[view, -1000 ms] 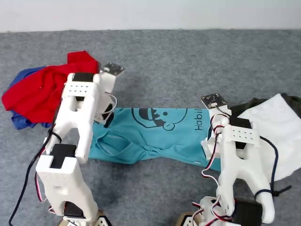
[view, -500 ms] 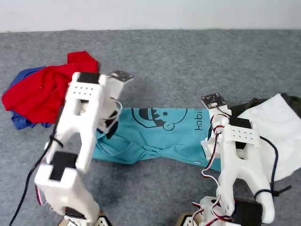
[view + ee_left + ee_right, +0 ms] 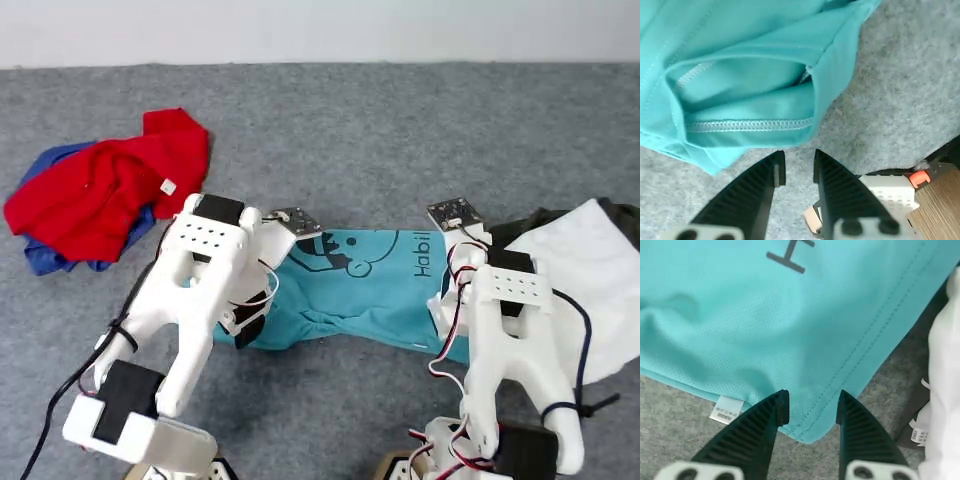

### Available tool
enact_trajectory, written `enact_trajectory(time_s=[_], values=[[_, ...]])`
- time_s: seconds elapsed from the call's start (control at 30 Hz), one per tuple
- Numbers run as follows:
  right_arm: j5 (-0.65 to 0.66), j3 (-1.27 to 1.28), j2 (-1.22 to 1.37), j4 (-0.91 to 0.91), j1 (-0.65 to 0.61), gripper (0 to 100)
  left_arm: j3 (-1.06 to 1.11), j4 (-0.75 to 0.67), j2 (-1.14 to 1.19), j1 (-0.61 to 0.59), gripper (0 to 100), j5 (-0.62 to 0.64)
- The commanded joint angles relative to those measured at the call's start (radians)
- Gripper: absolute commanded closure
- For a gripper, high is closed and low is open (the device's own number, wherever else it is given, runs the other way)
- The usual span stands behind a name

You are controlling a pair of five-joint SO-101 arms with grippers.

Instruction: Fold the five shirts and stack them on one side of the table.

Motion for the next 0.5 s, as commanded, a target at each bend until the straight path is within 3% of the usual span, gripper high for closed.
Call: enact_trajectory(time_s=[0.0, 0.3, 0.47], values=[[-0.011, -0.006, -0.002, -0.001, -0.012, 83.3, -0.001, -0.048, 0.034, 0.014, 90, -0.015], [-0.011, -0.006, -0.002, -0.001, -0.012, 83.3, -0.005, -0.302, 0.181, 0.014, 90, 0.011], [-0.011, -0.006, -0.002, -0.001, -0.012, 83.3, -0.091, -0.310, 0.183, 0.014, 90, 0.114]])
